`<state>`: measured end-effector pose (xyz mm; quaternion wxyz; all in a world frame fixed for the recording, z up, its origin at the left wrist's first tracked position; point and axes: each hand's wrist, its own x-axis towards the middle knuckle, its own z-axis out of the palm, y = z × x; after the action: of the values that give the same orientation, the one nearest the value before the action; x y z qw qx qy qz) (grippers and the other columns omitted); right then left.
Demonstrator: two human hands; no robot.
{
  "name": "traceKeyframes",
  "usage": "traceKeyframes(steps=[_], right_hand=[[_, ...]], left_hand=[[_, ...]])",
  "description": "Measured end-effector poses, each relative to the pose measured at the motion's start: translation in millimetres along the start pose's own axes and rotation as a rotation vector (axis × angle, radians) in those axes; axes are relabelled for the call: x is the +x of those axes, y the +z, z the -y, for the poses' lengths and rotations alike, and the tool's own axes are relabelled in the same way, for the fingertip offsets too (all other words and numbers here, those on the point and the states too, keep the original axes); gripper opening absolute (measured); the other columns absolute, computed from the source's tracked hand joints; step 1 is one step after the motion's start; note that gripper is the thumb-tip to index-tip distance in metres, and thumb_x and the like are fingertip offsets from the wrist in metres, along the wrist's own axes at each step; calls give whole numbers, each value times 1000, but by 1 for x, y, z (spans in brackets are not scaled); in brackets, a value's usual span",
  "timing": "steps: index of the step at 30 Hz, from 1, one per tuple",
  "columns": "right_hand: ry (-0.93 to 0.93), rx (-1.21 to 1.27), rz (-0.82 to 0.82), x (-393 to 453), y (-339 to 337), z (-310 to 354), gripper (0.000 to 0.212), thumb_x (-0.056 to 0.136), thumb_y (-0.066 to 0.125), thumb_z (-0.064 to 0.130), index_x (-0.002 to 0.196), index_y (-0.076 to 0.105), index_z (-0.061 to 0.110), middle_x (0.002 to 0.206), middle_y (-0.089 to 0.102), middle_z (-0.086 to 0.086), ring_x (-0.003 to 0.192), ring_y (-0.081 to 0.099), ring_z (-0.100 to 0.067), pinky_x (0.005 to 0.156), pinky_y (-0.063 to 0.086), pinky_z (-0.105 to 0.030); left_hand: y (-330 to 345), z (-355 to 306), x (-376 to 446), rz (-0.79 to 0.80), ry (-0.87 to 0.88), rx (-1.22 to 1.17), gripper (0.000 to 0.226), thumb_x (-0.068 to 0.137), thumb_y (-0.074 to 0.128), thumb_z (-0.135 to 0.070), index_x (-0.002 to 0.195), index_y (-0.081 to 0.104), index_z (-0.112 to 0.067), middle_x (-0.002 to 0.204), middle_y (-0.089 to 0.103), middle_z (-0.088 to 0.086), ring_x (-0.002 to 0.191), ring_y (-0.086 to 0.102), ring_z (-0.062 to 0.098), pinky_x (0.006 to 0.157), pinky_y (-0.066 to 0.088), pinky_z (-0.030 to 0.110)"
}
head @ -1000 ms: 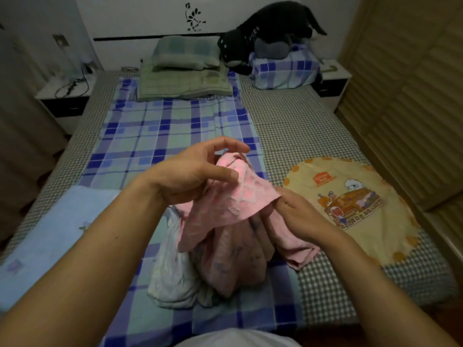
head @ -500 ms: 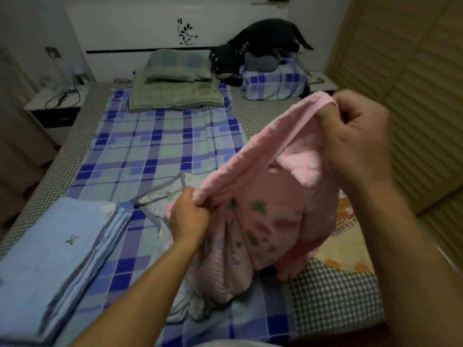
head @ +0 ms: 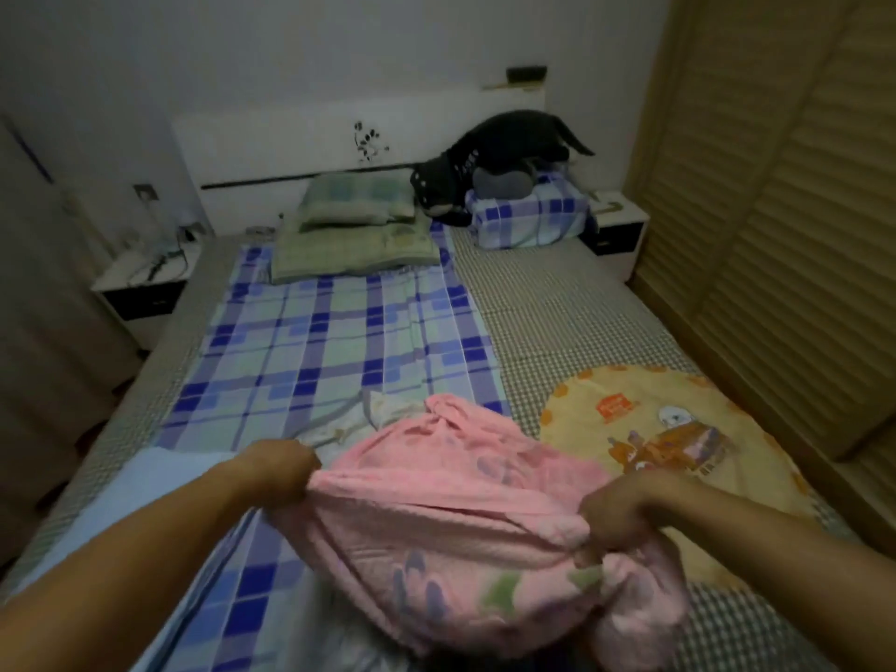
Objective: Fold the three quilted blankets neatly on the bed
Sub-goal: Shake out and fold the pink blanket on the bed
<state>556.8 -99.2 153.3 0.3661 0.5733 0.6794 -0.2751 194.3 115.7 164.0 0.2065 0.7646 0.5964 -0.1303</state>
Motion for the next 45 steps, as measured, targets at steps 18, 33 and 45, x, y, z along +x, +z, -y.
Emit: traceKeyframes(steps=[18, 33, 45], right_hand=[[1093, -61, -2065, -449, -327, -62, 30, 93, 37, 2, 103, 65, -2, 105, 63, -29, 103, 59, -50, 86, 47, -52], [775, 22, -939, -160, -23, 8, 19, 88, 55, 30, 105, 60, 21, 104, 66, -10, 89, 69, -32, 71, 55, -35], [1014, 878, -581, -68, 251, 106, 50, 84, 59, 41, 121, 66, 8, 122, 63, -24, 110, 61, -41, 86, 49, -43]], left_hand=[[-496, -87, -268, -1756, 148, 3, 20, 91, 47, -20, 105, 61, -15, 110, 61, 22, 101, 62, 48, 85, 51, 50], [-19, 135, -114, -129, 378, 256, 52, 79, 65, -52, 125, 61, -28, 128, 65, -4, 113, 61, 18, 89, 44, 24], [237, 250, -189, -36, 36, 186, 30, 73, 43, -39, 78, 66, -21, 74, 70, 12, 67, 68, 36, 60, 54, 41]])
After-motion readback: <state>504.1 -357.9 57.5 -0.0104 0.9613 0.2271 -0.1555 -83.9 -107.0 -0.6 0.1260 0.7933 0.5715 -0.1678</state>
